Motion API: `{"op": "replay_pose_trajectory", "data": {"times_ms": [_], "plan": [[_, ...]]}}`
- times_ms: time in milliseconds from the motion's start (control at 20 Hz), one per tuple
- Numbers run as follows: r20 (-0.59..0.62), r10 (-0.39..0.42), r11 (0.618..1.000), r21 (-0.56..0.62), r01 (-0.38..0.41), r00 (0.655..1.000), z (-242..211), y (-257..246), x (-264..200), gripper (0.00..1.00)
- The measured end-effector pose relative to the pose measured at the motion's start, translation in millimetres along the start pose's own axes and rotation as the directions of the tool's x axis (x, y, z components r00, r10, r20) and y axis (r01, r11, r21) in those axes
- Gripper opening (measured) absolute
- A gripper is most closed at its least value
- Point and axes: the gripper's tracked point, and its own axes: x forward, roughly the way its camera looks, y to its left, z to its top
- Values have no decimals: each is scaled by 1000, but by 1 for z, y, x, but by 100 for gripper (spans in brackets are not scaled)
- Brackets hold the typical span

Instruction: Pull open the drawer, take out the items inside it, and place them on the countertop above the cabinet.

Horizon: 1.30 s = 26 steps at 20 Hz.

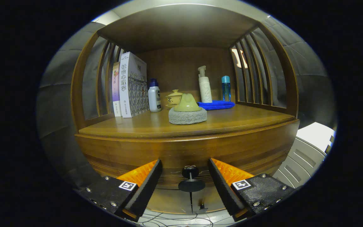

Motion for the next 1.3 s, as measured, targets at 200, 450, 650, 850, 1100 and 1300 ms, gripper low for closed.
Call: {"op": "replay_pose_trajectory", "data": {"times_ms": [200, 450, 650, 850, 1100, 1300], "plan": [[-9, 0, 999, -36, -1, 1000, -6, -3, 2, 94], [23, 8, 998, -56, -6, 1000, 23, -22, -29, 95], [87, -16, 999, -43, 20, 996, 82, -38, -72, 94], [158, 6, 999, -33, -1, 987, 151, -40, -124, 94], [268, 23, 999, -49, -10, 963, 214, -28, -206, 94], [331, 26, 1000, -13, -23, 943, 233, -18, -251, 94]]}}
